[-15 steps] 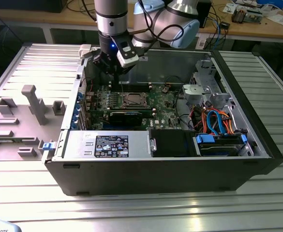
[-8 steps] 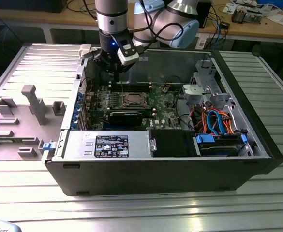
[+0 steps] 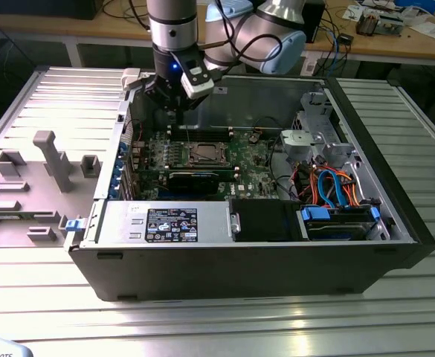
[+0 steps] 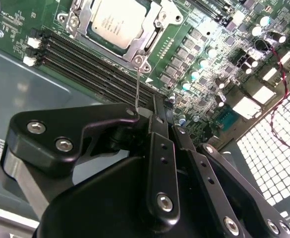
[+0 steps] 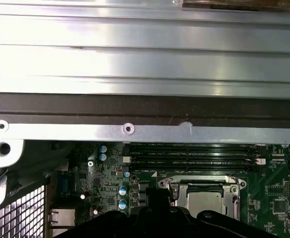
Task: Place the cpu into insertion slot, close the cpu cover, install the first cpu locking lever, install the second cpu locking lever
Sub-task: 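Install the first cpu locking lever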
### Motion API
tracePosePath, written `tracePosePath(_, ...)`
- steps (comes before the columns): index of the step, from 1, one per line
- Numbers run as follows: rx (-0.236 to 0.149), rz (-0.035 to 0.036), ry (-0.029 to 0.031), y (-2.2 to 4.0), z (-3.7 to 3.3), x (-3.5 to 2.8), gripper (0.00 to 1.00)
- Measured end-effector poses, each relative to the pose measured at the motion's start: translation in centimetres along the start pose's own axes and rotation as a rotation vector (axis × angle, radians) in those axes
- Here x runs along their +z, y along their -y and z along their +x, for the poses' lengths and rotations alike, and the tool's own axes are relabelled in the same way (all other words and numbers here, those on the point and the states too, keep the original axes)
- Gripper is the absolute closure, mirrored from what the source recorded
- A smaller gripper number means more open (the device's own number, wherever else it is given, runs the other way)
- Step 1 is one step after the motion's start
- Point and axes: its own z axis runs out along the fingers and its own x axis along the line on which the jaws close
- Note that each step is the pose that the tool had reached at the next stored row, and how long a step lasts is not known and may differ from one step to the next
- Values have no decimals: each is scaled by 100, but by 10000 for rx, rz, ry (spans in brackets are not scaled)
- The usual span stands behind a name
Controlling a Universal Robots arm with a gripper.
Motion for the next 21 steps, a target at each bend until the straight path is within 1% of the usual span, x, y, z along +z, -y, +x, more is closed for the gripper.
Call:
tracePosePath(3, 0, 1, 10, -10, -22, 3, 89)
tracePosePath(6, -1, 1, 13, -14, -74, 6, 89)
tracePosePath(16, -1, 0, 15, -19, -201, 32, 89)
tracePosePath(21, 20, -29, 16, -17, -226, 63, 89)
